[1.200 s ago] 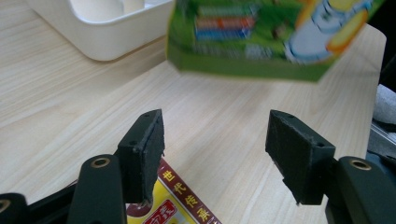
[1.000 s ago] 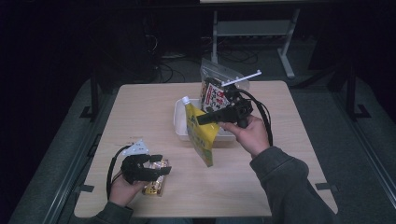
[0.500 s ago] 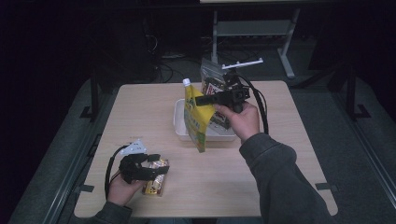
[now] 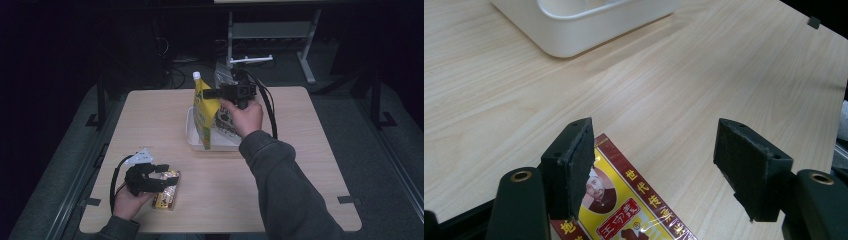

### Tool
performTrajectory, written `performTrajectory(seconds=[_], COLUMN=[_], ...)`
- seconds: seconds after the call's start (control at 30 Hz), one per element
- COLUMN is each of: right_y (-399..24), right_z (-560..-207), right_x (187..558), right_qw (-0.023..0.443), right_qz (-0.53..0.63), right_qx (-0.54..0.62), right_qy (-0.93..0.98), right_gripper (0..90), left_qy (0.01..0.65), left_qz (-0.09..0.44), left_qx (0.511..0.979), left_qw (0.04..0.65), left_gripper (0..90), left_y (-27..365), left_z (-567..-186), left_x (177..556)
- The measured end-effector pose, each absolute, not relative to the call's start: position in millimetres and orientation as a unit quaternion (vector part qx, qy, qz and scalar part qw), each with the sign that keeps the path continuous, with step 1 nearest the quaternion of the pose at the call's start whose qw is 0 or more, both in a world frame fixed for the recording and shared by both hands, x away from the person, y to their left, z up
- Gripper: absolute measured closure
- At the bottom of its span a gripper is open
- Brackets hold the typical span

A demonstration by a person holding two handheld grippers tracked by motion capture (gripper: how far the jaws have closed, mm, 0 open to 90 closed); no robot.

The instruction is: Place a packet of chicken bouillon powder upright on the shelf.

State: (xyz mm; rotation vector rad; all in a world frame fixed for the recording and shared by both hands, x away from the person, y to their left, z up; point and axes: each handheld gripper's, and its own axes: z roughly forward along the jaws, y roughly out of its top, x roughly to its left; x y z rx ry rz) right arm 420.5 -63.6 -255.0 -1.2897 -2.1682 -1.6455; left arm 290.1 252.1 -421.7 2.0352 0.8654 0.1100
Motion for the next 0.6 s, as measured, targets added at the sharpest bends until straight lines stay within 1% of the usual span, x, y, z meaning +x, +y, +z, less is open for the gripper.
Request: performTrajectory(seconds=[0.33, 0.6], right_y=[-39.4, -28.7], right_z=[-263.3, -271.1], right_x=[440.0, 448.1], right_qw=[0.044, 0.028], right_qz=[-0.546, -0.549], right_qx=[-0.446, -0.462], right_qy=[-0.707, -0.696], right_gripper=[89.6, 89.5], left_qy=[0.351, 0.351], left_qz=[0.044, 0.042], left_qx=[0.821, 0.820], left_qw=[0.449, 0.450], left_gripper=[32.5, 32.5], left_y=[254.0, 254.7], left_z=[-421.7, -422.3], left_x=[290.7, 291.5])
